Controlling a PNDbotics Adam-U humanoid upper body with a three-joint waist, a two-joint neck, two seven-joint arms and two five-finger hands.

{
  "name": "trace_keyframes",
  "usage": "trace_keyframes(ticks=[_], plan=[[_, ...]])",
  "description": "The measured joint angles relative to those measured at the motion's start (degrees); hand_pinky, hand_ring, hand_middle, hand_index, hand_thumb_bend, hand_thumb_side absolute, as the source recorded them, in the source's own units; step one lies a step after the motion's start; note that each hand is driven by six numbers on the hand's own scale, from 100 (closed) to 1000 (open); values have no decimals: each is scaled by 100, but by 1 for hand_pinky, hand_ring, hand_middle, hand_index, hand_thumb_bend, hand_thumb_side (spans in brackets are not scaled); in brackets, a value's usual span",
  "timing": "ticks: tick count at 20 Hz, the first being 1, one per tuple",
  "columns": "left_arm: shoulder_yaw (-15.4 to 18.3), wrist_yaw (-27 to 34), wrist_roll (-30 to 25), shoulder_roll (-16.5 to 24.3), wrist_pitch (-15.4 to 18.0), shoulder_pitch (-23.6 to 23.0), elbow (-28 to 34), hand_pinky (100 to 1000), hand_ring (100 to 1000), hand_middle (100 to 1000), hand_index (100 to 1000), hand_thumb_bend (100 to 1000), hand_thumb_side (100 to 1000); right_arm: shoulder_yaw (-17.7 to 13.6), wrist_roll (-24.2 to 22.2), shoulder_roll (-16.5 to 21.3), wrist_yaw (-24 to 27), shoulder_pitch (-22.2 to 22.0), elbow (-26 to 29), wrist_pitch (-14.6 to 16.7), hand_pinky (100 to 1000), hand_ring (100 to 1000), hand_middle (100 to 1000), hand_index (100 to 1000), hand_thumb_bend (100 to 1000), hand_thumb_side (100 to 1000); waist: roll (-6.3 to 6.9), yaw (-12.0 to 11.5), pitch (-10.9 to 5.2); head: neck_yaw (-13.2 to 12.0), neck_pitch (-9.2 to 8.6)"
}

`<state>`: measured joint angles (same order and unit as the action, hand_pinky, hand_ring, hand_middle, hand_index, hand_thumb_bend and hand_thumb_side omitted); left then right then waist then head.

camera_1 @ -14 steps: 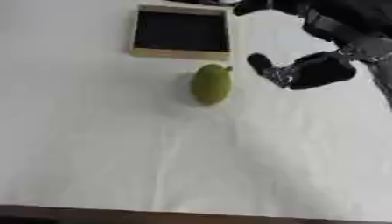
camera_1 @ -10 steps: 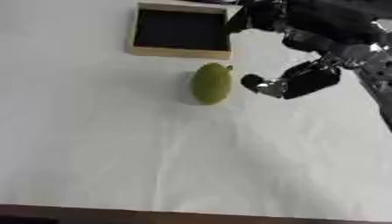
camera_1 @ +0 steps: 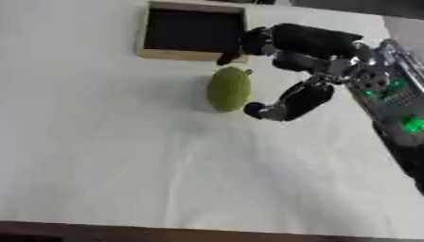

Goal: Pick up objects on the table and place them in the box.

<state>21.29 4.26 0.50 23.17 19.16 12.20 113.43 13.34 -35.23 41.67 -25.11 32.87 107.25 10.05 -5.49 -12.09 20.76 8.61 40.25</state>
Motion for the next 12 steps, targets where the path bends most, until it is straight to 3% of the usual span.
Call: trace_keyframes(ticks=[12], plan=[[-31, 23, -71, -1, -21, 2, 0, 678, 746, 747, 763, 100, 567, 154, 299, -458, -968, 267, -689, 89, 899, 906, 816, 876, 363, 100, 1, -27, 13, 13, -7]])
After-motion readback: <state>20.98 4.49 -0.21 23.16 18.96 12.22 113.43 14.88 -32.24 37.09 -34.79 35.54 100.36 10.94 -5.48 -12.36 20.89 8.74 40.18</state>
